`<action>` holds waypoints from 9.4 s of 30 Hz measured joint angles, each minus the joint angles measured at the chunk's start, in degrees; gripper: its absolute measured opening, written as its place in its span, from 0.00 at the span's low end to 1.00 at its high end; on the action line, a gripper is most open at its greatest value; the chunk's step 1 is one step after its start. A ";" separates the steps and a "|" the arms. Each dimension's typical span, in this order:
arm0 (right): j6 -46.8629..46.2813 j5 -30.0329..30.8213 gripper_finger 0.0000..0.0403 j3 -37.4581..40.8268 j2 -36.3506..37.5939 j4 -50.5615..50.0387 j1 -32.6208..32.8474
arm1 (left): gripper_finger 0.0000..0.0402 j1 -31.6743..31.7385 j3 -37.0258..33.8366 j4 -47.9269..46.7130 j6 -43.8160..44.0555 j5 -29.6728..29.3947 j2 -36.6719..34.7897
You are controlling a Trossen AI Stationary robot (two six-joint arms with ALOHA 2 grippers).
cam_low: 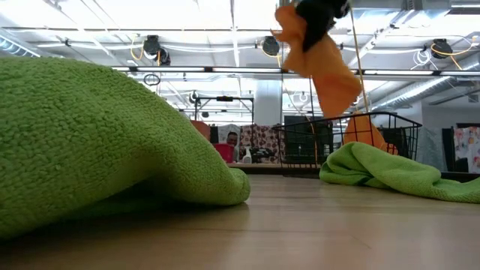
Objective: Sort microfiber towel by color & place in baskets
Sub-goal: Put the orange microfiber towel into the metal wire basket, then put the left green microfiber towel into the blue bin
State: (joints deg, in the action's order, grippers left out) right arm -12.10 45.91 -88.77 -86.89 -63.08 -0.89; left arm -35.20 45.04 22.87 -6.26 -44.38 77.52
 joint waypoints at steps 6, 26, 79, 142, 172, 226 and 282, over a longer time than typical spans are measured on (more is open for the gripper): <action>4.20 -6.94 0.03 4.13 -0.02 3.73 -7.47 | 0.66 0.02 0.00 0.09 0.02 0.70 0.01; 3.75 -7.78 0.05 25.96 -0.09 31.14 -16.82 | 0.66 1.00 0.00 0.00 -1.84 2.38 0.02; 0.76 -27.73 0.03 29.45 1.57 29.03 -28.82 | 0.66 4.07 -0.04 -5.77 5.99 8.92 0.04; -9.43 -11.67 0.01 26.38 -9.38 38.09 38.38 | 0.65 -5.59 0.07 -8.26 32.67 30.72 27.15; 7.16 -13.00 0.24 26.40 -10.53 71.13 37.97 | 0.04 -4.35 4.66 -14.77 5.90 9.07 -3.09; -8.97 -21.96 0.55 18.10 -12.89 44.97 39.59 | 0.04 3.60 3.96 -17.98 9.94 20.15 9.39; 3.38 2.34 0.03 -15.00 -17.46 15.14 45.49 | 0.68 -0.88 4.26 -19.69 17.80 34.31 5.07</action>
State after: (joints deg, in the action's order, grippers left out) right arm -8.71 48.25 -103.77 -104.36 -47.93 44.60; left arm -36.08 49.29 3.18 11.54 -10.07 82.58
